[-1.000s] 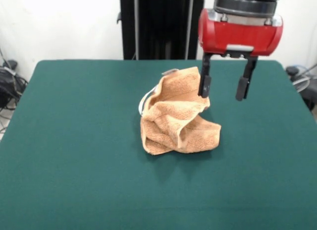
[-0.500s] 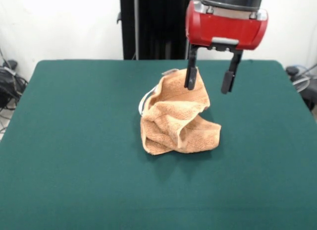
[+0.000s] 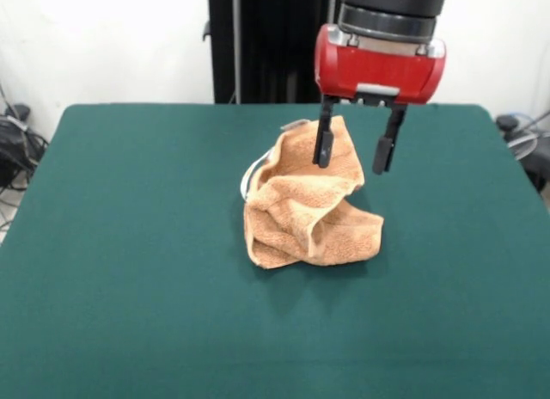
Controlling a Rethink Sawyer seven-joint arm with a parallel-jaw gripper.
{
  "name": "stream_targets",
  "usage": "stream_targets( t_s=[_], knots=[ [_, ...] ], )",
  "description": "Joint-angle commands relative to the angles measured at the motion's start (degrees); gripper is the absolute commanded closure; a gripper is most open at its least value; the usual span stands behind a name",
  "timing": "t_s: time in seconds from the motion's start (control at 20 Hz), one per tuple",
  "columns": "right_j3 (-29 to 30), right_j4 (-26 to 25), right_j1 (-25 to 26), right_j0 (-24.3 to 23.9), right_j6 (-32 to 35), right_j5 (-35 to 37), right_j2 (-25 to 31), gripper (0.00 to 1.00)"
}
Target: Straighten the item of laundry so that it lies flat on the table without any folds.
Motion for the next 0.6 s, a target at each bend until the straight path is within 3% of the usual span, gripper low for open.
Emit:
stream_targets(
  t_s=[0.05, 0.6],
  knots=[
    [10.4, -1.1, 3.4, -0.1, 12.2, -4.9, 0.2, 0.0],
    [10.7, -2.4, 7.1, -0.5, 9.7, -10.1, 0.2, 0.0]
  ],
)
